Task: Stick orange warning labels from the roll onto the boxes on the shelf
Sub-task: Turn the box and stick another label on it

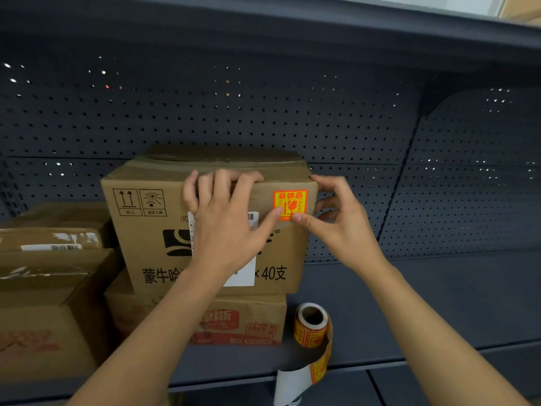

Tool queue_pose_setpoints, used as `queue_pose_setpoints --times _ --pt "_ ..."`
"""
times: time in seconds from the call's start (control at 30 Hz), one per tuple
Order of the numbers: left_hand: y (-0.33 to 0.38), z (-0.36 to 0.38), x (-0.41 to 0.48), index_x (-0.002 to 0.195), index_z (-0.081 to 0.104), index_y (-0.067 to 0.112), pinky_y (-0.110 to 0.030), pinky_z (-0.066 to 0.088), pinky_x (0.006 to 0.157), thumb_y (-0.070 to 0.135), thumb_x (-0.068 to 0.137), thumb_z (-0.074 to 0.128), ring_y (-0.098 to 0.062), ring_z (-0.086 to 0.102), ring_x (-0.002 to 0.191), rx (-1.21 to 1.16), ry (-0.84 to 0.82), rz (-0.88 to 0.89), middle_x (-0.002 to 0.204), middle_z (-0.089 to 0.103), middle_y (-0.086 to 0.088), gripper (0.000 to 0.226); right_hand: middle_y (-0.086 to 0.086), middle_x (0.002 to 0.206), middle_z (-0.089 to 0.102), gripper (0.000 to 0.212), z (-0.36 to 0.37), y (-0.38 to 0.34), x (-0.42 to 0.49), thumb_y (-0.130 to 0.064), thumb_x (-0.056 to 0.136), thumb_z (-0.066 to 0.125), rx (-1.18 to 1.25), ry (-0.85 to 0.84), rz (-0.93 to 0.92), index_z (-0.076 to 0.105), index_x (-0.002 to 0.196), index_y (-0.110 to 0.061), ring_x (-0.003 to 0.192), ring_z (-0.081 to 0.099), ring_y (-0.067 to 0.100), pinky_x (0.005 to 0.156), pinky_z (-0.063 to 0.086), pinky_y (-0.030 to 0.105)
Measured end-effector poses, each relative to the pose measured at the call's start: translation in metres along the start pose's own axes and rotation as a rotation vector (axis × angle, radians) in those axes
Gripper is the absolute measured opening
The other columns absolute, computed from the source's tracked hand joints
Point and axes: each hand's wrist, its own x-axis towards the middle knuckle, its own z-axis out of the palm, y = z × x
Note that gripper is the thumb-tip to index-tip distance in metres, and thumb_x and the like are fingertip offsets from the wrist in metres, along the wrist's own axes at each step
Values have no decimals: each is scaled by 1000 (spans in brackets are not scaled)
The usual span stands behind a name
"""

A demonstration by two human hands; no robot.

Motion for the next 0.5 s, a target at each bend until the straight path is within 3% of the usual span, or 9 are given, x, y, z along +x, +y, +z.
queue_pose_setpoints --times 0.17,0.37,0.5 --pt "11 3 6 108 65 25 -49 19 113 65 91 54 -27 47 102 -20 28 -111 98 51 -1 45 -1 102 61 28 5 -9 9 -45 89 69 -60 106 -11 56 108 -28 85 59 10 68 49 21" --pt "12 4 9 106 66 26 -52 23 110 63 93 52 -29 49 100 -8 24 -128 96 53 -1 42 1 101 60 27 10 -9 12 -45 88 69 -90 163 -34 56 103 -26 85 58 12 71 51 31" --pt "8 2 4 113 64 25 -52 22 112 64 91 52 -28 47 104 -6 2 -84 100 51 -1 47 -5 111 60 46 8 -1 3 -45 82 77 -63 78 -9 50 118 -38 92 60 11 79 54 33"
